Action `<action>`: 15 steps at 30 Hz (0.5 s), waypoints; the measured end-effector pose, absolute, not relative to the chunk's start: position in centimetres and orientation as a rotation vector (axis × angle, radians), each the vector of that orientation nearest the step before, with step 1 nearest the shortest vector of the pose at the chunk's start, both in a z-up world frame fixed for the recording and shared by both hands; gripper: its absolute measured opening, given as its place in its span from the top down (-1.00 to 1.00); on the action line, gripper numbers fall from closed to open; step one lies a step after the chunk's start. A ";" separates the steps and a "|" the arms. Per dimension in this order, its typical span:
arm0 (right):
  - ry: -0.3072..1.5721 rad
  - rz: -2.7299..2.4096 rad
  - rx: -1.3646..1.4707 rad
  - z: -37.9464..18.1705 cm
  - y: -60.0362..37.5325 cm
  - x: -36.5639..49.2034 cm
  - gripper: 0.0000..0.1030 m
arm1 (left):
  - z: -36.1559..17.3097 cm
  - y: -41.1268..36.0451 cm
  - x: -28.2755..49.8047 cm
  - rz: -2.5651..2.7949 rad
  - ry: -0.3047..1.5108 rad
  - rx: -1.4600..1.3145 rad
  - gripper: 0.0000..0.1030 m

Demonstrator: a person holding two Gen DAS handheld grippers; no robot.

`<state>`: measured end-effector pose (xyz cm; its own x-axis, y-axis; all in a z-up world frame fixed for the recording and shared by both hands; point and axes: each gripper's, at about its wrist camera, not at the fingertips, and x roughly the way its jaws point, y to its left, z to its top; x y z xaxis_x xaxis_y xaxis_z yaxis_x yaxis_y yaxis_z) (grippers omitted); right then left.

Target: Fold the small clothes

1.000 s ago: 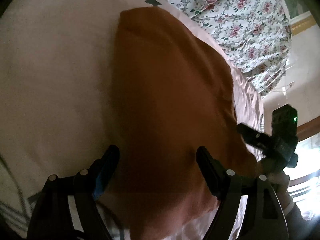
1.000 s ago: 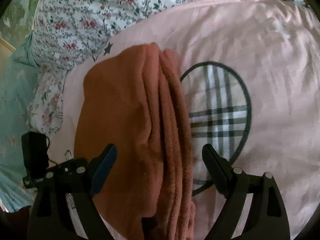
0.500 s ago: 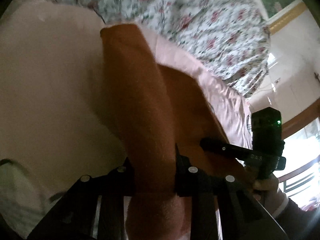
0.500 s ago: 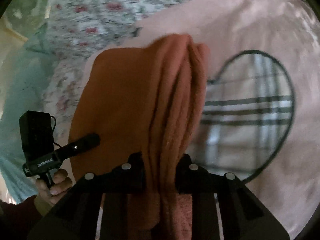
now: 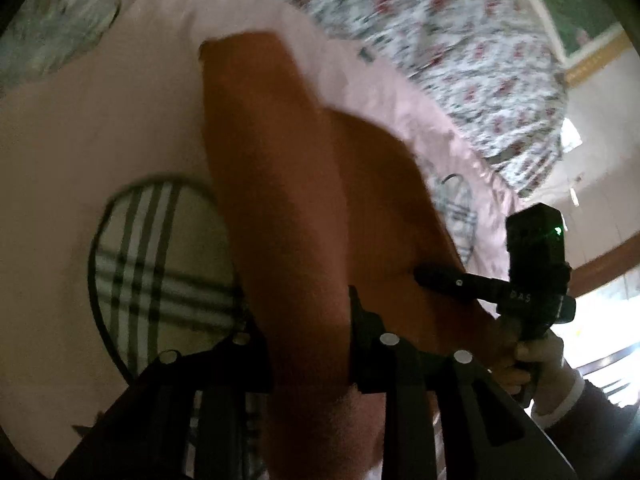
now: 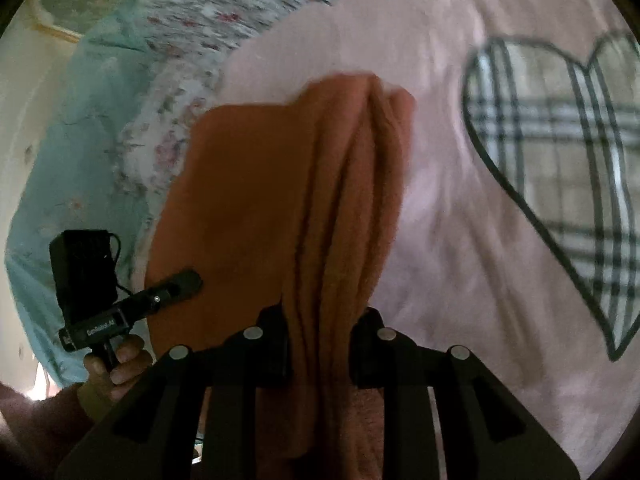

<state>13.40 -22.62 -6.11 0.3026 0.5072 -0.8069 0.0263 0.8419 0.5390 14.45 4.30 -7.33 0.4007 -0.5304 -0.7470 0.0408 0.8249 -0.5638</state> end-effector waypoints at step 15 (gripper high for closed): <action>1.234 0.304 0.430 -4.3 -22.9 13.1 0.37 | -8.1 12.2 25.5 -0.287 1.026 -0.755 0.07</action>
